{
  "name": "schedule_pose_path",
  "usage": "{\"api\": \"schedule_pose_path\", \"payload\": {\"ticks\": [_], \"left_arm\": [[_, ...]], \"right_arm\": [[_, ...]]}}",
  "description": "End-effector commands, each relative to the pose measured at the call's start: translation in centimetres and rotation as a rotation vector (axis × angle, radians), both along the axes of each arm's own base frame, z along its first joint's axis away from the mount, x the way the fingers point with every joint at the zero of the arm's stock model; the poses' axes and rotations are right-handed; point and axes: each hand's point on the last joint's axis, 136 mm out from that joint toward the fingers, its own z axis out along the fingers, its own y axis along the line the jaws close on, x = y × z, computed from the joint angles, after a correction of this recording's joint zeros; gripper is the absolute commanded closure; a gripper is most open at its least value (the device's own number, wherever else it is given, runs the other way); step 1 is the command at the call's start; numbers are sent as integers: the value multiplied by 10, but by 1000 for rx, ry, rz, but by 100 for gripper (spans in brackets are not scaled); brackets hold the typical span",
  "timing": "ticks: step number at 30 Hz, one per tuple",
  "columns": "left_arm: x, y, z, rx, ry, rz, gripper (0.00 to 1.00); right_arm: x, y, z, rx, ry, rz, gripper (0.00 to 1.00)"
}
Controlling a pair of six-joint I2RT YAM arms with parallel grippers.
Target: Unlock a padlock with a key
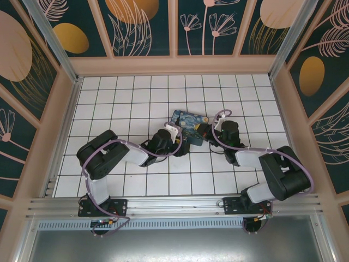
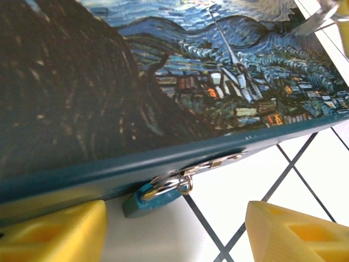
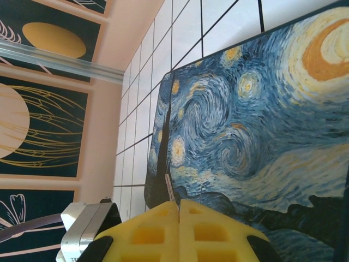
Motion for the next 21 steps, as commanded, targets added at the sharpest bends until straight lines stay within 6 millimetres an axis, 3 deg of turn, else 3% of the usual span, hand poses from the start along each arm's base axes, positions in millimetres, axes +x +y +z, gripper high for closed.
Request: {"api": "schedule_pose_path", "payload": {"ticks": [1, 10, 21], "left_arm": [[-11, -15, 3, -46, 11, -80, 32], [-16, -24, 16, -118, 36, -112, 33], [-1, -18, -11, -47, 65, -14, 29]], "right_arm": [[6, 3, 13, 27, -54, 16, 100], [6, 2, 8, 32, -43, 7, 100], [4, 1, 7, 33, -43, 6, 100]]}}
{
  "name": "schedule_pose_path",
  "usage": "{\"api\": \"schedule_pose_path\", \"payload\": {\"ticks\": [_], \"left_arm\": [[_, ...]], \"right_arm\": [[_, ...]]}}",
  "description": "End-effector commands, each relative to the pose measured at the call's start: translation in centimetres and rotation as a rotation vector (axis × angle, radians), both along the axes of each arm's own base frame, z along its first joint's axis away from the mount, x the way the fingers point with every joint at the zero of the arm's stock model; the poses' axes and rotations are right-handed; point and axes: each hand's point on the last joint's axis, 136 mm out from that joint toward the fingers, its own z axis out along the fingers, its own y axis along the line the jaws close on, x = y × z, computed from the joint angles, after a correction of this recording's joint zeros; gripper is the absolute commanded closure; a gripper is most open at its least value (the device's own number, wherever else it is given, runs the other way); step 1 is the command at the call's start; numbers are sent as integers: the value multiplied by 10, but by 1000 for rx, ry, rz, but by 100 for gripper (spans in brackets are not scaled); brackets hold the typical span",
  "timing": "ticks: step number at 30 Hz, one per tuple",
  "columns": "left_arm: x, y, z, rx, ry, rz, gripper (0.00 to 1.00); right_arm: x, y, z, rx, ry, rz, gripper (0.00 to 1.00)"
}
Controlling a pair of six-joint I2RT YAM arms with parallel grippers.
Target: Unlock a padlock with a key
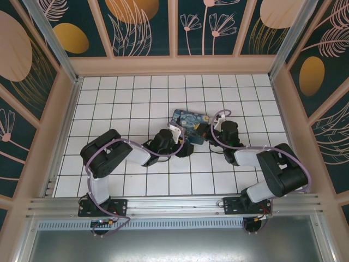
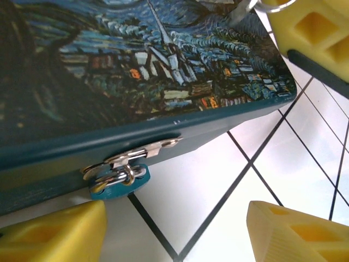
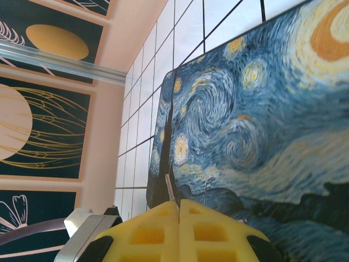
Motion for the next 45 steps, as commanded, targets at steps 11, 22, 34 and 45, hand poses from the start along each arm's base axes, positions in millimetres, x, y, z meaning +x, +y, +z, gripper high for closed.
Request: {"api": "schedule_pose_path", "payload": {"ticks": [11, 22, 34, 45], "left_arm": [[-7, -12, 35, -160, -3, -36, 41], [1, 6, 30, -110, -22, 66, 34], [14, 12, 13, 93, -115, 48, 30], [19, 3, -1, 98, -117, 30, 31]], "right_arm": [[2, 0, 8, 18, -32, 8, 100], [1, -1, 5, 15, -25, 5, 100], [1, -2, -2, 12, -11, -5, 100], [2, -2, -5, 10, -6, -3, 100]]}}
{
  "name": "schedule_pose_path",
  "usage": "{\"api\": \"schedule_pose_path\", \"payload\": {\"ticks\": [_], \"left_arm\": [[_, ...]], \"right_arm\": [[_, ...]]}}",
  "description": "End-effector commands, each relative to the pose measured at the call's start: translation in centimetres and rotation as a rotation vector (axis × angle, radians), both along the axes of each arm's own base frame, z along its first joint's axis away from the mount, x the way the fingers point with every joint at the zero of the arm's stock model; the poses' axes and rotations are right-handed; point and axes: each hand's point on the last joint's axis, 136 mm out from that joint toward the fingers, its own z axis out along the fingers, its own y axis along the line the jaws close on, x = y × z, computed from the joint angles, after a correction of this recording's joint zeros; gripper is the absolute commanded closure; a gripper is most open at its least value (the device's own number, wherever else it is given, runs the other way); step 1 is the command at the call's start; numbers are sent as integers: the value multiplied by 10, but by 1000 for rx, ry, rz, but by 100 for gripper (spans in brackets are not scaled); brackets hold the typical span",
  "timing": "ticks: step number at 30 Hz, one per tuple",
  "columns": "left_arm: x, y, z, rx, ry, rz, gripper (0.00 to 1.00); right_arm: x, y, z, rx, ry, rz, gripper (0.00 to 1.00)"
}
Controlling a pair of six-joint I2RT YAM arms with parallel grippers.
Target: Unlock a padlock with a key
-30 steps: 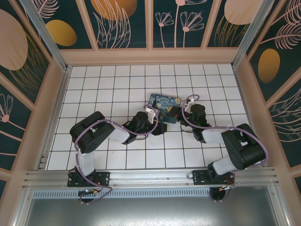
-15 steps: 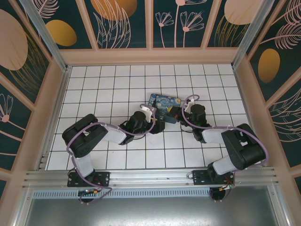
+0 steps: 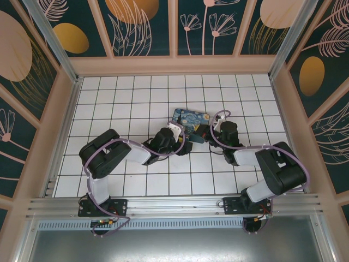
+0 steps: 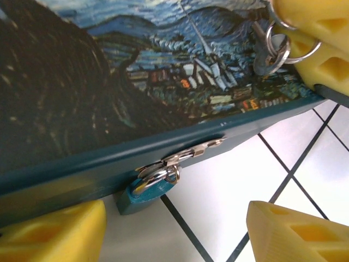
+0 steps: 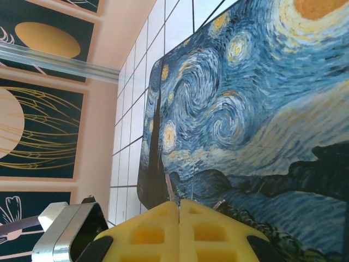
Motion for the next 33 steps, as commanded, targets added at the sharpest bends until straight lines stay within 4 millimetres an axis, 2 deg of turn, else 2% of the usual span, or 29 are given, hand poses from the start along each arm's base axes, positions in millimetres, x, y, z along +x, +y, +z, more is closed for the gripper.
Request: {"api": "schedule_pose_path", "payload": {"ticks": [1, 9, 21, 33], "left_arm": [[6, -7, 1, 2, -32, -12, 31], [9, -19, 1, -19, -33, -45, 31], [-5, -34, 30, -180, 1, -109, 31], [-4, -34, 16, -231, 75, -59, 34]], "right_arm": [[3, -1, 5, 21, -28, -4, 100], [3, 0, 0, 25, -17, 0, 100], [3, 0, -2, 22, -10, -2, 100], [2, 0, -2, 23, -10, -1, 100]]}}
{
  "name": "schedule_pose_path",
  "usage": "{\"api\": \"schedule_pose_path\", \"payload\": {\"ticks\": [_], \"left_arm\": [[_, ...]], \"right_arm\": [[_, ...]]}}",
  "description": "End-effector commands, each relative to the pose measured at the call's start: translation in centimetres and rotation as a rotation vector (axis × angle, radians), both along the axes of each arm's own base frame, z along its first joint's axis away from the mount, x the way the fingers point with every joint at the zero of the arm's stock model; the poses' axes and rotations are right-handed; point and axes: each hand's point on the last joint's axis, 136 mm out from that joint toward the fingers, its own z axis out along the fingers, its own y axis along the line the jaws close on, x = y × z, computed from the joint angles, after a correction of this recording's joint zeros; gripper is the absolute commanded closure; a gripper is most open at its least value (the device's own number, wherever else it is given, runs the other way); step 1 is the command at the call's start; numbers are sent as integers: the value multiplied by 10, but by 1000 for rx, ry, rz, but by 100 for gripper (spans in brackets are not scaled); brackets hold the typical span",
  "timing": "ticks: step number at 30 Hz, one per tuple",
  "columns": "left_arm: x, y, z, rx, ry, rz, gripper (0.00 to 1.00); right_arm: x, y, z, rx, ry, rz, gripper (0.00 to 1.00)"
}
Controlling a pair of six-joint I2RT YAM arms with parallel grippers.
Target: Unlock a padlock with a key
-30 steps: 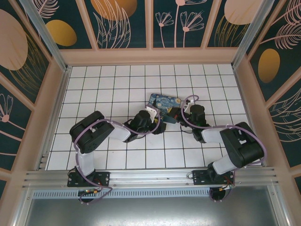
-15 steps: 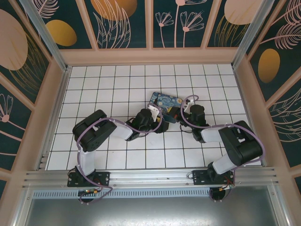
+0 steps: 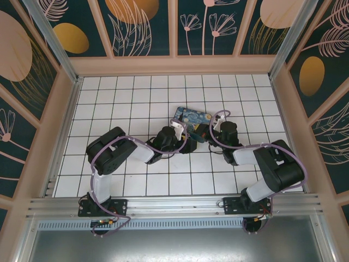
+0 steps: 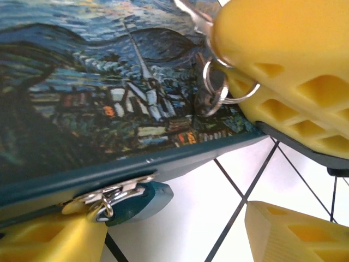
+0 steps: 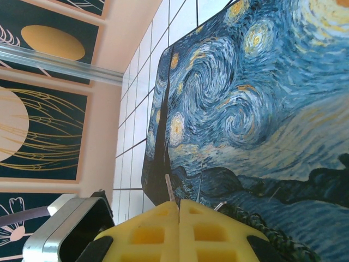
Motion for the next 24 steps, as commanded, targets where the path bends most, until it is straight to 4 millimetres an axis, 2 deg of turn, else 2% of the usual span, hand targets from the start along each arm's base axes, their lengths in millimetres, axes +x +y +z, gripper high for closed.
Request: {"api": "schedule_pose_path", "payload": {"ticks": [1, 11, 19, 24], "left_arm": [[-3, -5, 5, -78, 18, -3, 35], [1, 2, 5, -159, 67, 75, 43], [6, 9, -3, -168, 92, 124, 55], [9, 10, -4, -173, 99, 135, 67]], "right_arm": [[-1, -1, -2, 10, 4, 1, 100], [-2, -3, -3, 9, 7, -4, 100], [-3, -3, -5, 8, 8, -2, 100], [-3, -3, -4, 9, 7, -3, 100]]}}
